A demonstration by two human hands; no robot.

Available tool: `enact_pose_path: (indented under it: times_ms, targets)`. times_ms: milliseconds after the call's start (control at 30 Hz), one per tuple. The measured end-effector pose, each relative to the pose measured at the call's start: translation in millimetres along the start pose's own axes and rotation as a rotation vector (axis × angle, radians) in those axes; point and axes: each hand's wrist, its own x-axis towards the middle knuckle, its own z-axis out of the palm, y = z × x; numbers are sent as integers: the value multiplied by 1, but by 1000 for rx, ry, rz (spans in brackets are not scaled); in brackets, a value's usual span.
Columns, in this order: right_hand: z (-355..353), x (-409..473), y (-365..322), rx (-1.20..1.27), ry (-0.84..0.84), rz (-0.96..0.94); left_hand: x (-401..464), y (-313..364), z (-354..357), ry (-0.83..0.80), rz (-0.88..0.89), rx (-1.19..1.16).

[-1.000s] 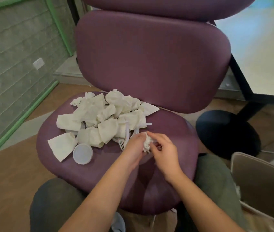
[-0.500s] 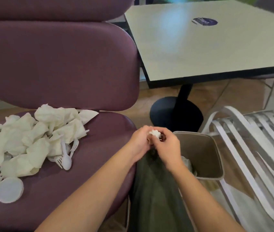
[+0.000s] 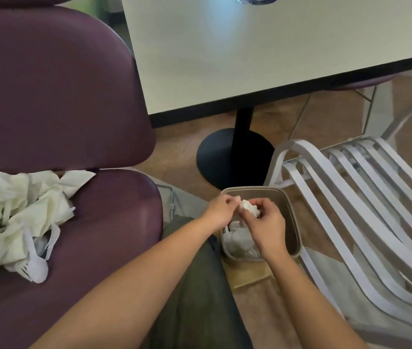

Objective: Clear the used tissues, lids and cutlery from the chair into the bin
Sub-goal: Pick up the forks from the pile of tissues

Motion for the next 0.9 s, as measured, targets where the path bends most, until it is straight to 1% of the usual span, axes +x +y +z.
enact_pose_path:
  times_ms: [67,100,167,233,333,400,467,567,667,900]
  targets:
    - [-4,5,8,-12,-11,49,13,-6,5,121,27,273]
    - [-4,6,12,-19,-16,68,16,-10,5,151,19,368]
    - [-3,11,19,-33,-12,98,24,-18,4,129,-15,443]
    - [2,16,27,-77,-33,136,30,-24,2,76,-49,448]
    - [13,24,42,-182,-211,209,36,-28,2,31,-65,480]
    - [20,25,45,-241,-292,229,36,-28,3,14,-90,457]
    - [24,25,44,-275,-315,220,36,-27,2,13,-109,421]
    - [28,26,31,-255,-319,201,35,-26,-1,9,-93,421]
    - [29,27,13,-169,-326,160,32,-21,-10,65,-34,467]
    - [51,15,-52,-143,-322,-61,-5,-29,-81,259,72,213]
